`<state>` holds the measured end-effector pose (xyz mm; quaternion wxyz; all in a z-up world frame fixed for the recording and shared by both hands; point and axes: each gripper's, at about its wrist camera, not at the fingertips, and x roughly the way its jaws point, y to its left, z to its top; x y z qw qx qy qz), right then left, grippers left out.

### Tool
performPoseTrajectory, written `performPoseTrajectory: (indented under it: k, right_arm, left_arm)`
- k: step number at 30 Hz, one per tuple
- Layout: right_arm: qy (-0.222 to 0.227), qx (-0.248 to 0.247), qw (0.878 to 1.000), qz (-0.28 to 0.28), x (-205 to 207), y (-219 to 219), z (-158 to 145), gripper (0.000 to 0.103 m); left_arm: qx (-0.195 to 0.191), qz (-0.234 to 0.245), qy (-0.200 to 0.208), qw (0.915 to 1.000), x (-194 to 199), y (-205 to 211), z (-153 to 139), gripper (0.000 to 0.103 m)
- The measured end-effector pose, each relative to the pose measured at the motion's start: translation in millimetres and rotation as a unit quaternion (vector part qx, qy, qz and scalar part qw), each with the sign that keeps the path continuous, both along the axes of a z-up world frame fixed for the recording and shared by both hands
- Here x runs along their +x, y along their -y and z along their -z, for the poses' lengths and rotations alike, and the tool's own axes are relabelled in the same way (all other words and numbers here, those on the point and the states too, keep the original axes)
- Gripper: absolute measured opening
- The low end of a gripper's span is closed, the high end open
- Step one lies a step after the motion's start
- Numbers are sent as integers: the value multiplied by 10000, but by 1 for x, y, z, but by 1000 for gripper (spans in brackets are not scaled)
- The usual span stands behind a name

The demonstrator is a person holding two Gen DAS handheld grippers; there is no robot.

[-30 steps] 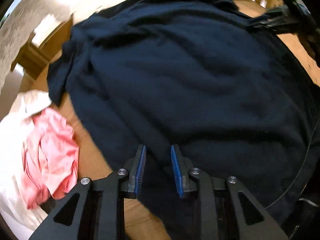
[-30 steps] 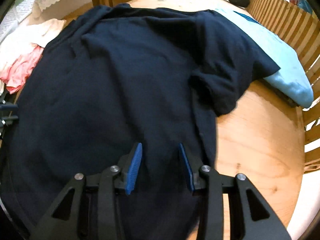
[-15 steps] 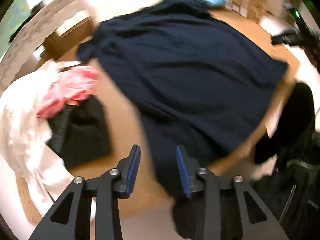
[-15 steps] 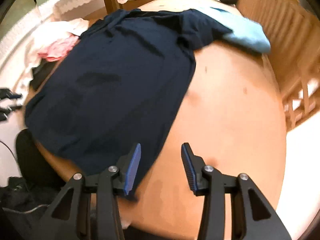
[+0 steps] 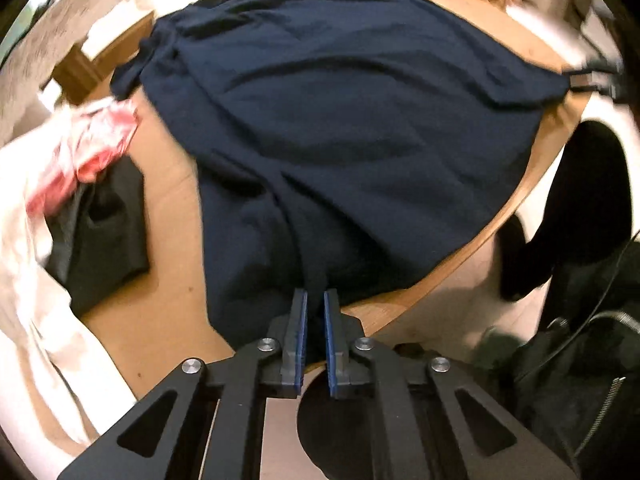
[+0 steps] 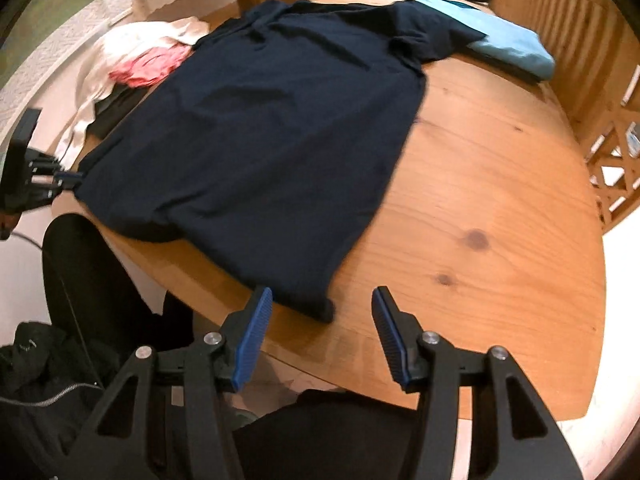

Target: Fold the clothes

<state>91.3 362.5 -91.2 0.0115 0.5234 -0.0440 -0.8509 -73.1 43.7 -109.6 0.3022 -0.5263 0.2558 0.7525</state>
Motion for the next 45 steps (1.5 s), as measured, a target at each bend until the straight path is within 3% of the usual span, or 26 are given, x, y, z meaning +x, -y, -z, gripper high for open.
performPoseTrajectory:
  k: [3,4,5,6,9,16,18,20,25,28,31,35,41,42,43,45]
  right_arm:
    - [-91,144,9997,-194,-5,8,6,51]
    - [-48,99,9997,-221,-9,9,8,40]
    - [8,38,9997,-240,-13,9,10,12]
    - [-5,26,9998,-183,-15,7,7,7]
    - [-205,-21,9998,53,-17,-6,-15,6]
    - [-1289,-674,9881,491,22,-49,-123,6]
    - [-1401,-493,9863,721,36,-55,-135,5]
    - [-1105,-228,9884,1014,40,-62,-121,5]
    - [32,-93,9908,1353,37,-72,-39,5]
    - [165,-293,9896,1399,34,-76,-23,5]
    - [162,-268,9900,1373,32,-76,-23,6]
    - [140,-204,9910,1319,31,-74,-25,6]
    - [162,-196,9913,1294,34,-75,-23,6]
    - [152,-215,9911,1308,34,-76,-22,6]
    - [120,-271,9907,1326,34,-77,-22,6]
    - [-28,-576,9886,1392,31,-81,-23,5]
  left_arm:
    - [395,-262,122,9988,-9,15,-10,5]
    - [489,-352,125,9981,-12,20,-13,5]
    - [584,-442,129,9972,-15,25,-16,5]
    - [678,-532,133,9962,-18,31,-20,5]
    - [880,-808,-42,9928,-25,50,-38,5]
    - [1201,-1298,-748,9814,-25,95,-94,5]
    - [1242,-1371,-869,9789,-22,105,-101,1]
    - [1262,-1480,-798,9777,-15,114,-95,1]
    - [1039,-1628,-270,9808,-14,121,-39,0]
    - [895,-1431,-200,9854,-8,106,-22,7]
    - [805,-1343,-122,9876,-13,97,-14,34]
    - [696,-1251,4,9897,-22,86,-3,37]
    - [540,-1167,151,9916,-24,76,12,35]
    - [563,-1162,148,9915,-23,76,11,31]
    - [657,-1214,194,9902,-23,78,11,5]
    - [951,-1423,281,9849,-28,85,8,3]
